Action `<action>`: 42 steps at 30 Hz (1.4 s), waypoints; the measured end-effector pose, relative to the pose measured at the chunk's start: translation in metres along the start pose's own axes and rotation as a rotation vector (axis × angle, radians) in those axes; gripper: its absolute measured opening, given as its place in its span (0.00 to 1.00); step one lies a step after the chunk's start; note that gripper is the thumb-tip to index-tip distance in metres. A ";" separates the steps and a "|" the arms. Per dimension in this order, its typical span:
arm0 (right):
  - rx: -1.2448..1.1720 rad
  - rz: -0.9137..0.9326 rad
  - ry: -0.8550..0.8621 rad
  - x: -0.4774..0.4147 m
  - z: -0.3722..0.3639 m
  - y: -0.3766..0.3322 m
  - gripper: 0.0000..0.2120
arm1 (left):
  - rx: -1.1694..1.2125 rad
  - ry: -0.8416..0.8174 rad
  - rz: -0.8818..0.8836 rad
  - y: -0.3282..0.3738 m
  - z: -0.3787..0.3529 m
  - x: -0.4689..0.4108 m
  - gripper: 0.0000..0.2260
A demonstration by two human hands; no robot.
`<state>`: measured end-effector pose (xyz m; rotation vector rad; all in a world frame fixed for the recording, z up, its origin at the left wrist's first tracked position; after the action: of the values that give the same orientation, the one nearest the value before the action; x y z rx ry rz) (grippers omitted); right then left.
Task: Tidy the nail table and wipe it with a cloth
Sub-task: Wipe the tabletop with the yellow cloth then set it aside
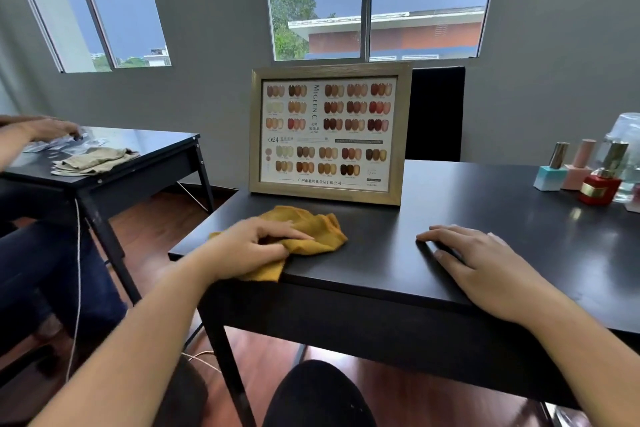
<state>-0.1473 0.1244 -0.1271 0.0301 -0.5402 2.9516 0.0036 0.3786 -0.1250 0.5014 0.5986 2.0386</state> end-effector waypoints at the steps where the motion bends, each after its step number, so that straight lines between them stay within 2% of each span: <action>1: -0.001 0.000 0.003 0.000 0.000 0.000 0.15 | 0.002 0.066 0.053 -0.012 0.010 0.003 0.19; 4: 0.007 -0.002 0.004 0.001 0.000 -0.001 0.15 | -0.046 0.332 0.352 -0.049 0.037 0.012 0.14; 5: 0.008 -0.004 0.003 0.001 0.000 -0.001 0.15 | -0.096 0.387 0.452 -0.055 0.040 0.013 0.15; 7: 0.004 -0.006 0.005 0.001 0.000 0.000 0.15 | -0.251 0.398 0.564 -0.052 0.033 0.008 0.17; 9: -0.002 -0.008 0.005 0.000 0.000 0.000 0.15 | -0.333 0.354 0.505 -0.032 0.016 -0.004 0.19; 14: 0.007 -0.006 0.018 -0.001 -0.002 0.000 0.15 | -0.322 0.197 -0.033 0.062 -0.045 -0.030 0.18; 17: 0.002 0.005 0.023 -0.001 -0.001 0.000 0.16 | -0.252 0.041 -0.209 0.091 -0.063 -0.038 0.18; 19: 0.000 0.013 0.022 -0.001 0.000 -0.001 0.16 | -0.127 -0.041 -0.221 0.083 -0.056 -0.036 0.16; 21: -0.003 0.013 0.026 0.000 0.000 -0.001 0.15 | -0.088 -0.022 -0.157 0.063 -0.039 -0.033 0.16; 26: 0.002 0.007 0.045 0.001 0.000 0.000 0.15 | -0.186 0.308 0.230 0.018 -0.007 -0.029 0.16; 29: 0.009 0.002 0.044 0.000 -0.001 -0.001 0.15 | -0.263 0.367 0.290 0.034 -0.018 -0.039 0.17; 32: 0.015 0.003 0.038 0.001 -0.001 -0.002 0.15 | -0.277 0.326 0.211 0.062 -0.039 -0.055 0.18; 36: -0.009 -0.001 0.091 0.005 0.003 -0.004 0.15 | -0.257 0.227 -0.054 0.110 -0.069 -0.070 0.19; 38: -0.045 0.001 0.116 0.007 0.004 -0.005 0.14 | -0.161 0.192 -0.152 0.118 -0.070 -0.068 0.21; 40: -0.089 0.004 0.147 0.008 0.006 -0.004 0.14 | -0.037 0.241 -0.174 0.108 -0.053 -0.057 0.21; 42: -0.168 0.004 0.272 0.013 0.015 -0.004 0.14 | 0.016 0.371 -0.114 0.084 -0.026 -0.042 0.20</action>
<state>-0.1593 0.1244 -0.1111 -0.3844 -0.7422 2.8356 -0.0459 0.2981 -0.1006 0.0912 0.8439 2.0313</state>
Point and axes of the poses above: each hand's wrist, its own x-axis away from the middle knuckle, its own z-axis out of the back of the hand, y = z × x, the point moved 6 cm from there along -x, towards the middle knuckle, and after that the axes turned 14 degrees about -y, right-handed, at the moved point
